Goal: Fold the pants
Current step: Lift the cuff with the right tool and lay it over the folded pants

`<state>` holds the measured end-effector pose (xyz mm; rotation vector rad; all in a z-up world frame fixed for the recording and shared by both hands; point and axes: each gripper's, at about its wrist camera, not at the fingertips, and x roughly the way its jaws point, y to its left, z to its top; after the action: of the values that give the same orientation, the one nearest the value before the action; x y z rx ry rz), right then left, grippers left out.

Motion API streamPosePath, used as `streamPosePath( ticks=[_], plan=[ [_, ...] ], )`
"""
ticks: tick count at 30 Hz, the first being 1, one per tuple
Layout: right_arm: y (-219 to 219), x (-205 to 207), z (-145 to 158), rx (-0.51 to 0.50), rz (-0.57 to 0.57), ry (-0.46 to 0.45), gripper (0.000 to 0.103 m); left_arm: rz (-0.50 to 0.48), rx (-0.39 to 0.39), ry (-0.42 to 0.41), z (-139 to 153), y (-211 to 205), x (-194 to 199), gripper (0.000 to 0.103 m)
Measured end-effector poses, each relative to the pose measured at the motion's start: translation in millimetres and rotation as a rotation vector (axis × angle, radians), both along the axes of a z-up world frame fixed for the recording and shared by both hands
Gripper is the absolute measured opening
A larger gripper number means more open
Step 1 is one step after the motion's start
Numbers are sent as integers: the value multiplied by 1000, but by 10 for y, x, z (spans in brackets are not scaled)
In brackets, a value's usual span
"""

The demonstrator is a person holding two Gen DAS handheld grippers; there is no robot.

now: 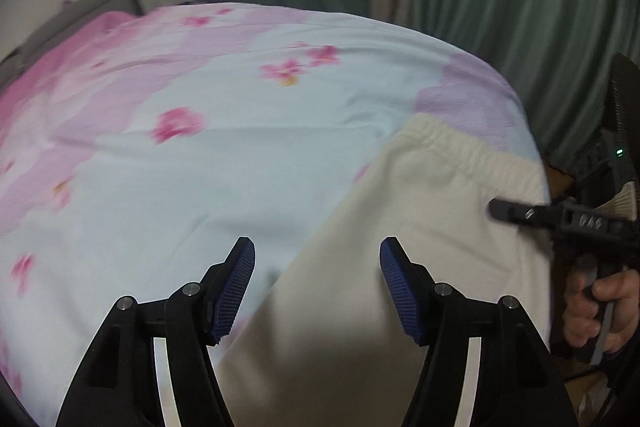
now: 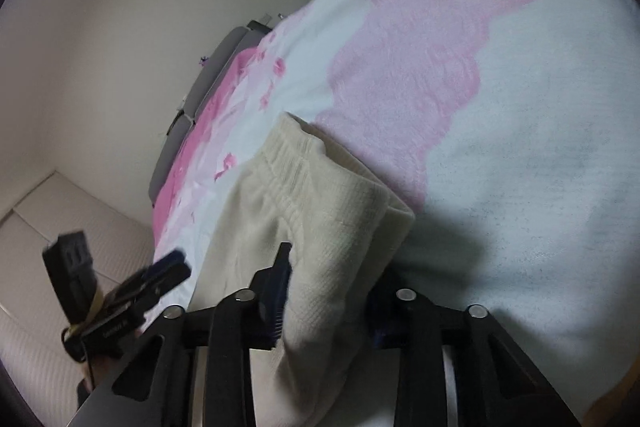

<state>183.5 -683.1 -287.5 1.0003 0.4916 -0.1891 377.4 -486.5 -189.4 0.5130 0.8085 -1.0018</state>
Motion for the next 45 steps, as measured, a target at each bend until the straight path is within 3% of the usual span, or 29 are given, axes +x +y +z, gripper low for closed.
streamPosePath(
  ticks=[5,8,12,13,16,18,21,25,29,38,42,45],
  plan=[
    [430,-1,633,-269,-20,35,29,187,-2,-88,235,634,-144,65],
    [764,75,1046,-427,0,31,28,348,-32,-118,455,1225,-254,67],
    [1478,160,1566,-700,45,52,29,510,-66,-211,716,1964,-442,72],
    [1690,128,1649,-763,65,56,29,542,-80,-235,779,2141,-511,79],
    [2396,162,1800,-968,138,71,29,671,-131,-307,930,2798,-715,93],
    [2890,259,1801,-1083,198,74,29,723,-143,-317,962,3130,-778,94],
    [3568,321,1694,-1188,296,67,29,793,-159,-269,946,3763,-849,94],
    [4348,437,1361,-1253,449,106,28,865,-154,-205,788,4336,-863,94],
    [4879,438,1056,-1284,530,165,28,887,-163,-171,623,4735,-940,94],
    [5379,343,598,-1395,584,305,35,872,-168,-92,349,5222,-1026,94],
    [5493,169,713,-1388,594,258,50,873,-198,-82,385,5282,-1041,94],
    [5589,-21,856,-1336,630,161,51,873,-217,-96,443,5307,-1071,94]
  ],
)
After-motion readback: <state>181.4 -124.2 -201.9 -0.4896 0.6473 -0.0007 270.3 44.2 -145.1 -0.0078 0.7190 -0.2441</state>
